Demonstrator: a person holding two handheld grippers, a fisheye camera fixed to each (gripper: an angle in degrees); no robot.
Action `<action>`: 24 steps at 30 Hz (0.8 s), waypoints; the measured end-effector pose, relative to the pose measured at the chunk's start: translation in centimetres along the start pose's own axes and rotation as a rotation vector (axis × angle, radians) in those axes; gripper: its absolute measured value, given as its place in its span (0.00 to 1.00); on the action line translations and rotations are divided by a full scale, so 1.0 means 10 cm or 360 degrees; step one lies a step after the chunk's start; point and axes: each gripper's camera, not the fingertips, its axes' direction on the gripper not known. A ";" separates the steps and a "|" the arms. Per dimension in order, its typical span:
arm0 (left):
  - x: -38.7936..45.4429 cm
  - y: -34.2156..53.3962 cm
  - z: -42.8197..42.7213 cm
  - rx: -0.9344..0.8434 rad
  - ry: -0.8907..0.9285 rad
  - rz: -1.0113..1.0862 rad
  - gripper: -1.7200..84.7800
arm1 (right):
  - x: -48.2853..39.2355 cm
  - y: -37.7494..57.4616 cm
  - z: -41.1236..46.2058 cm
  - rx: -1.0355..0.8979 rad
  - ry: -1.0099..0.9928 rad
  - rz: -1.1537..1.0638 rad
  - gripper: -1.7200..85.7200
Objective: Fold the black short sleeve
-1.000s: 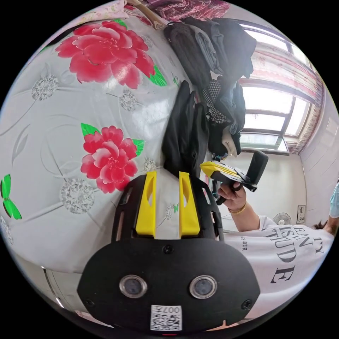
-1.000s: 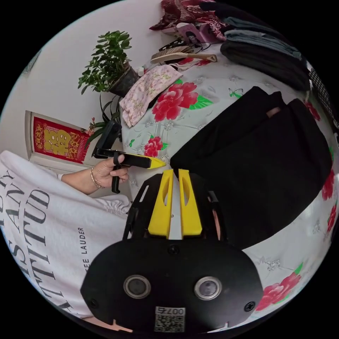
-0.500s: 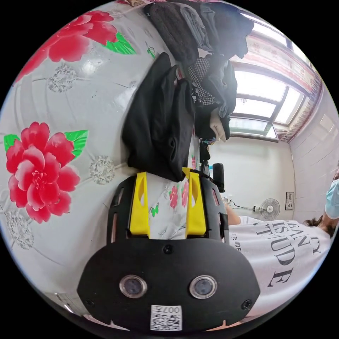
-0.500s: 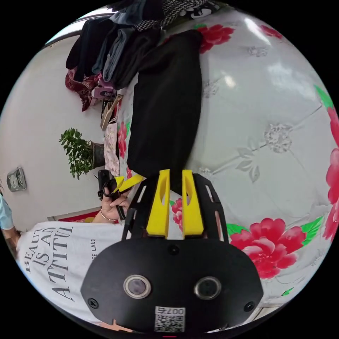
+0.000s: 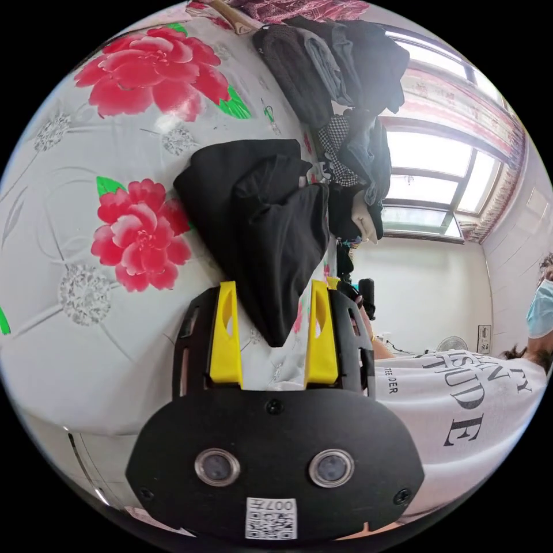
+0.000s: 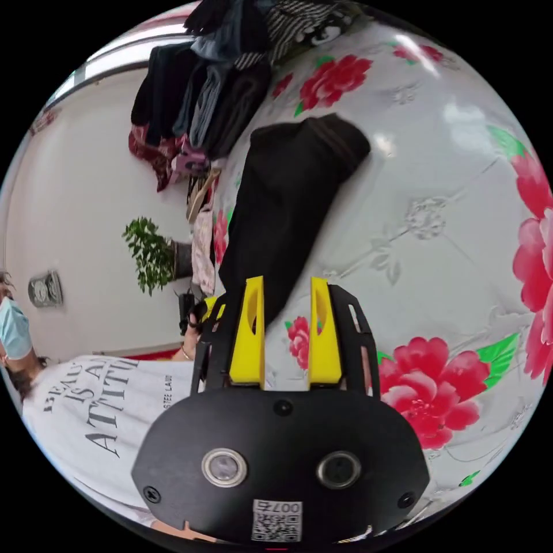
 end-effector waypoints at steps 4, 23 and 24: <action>0.03 -0.09 0.19 -0.0024 0.0048 -0.0023 0.18 | 0.36 -0.18 -0.22 0.0238 -0.0143 0.0153 0.12; 1.11 -0.15 0.95 -0.0158 0.0060 0.0284 0.01 | 0.13 0.79 -1.02 0.0425 -0.0205 0.0052 0.03; 1.19 -0.15 1.01 -0.0173 0.0060 0.0304 0.01 | 0.14 0.85 -1.10 0.0444 -0.0208 0.0058 0.03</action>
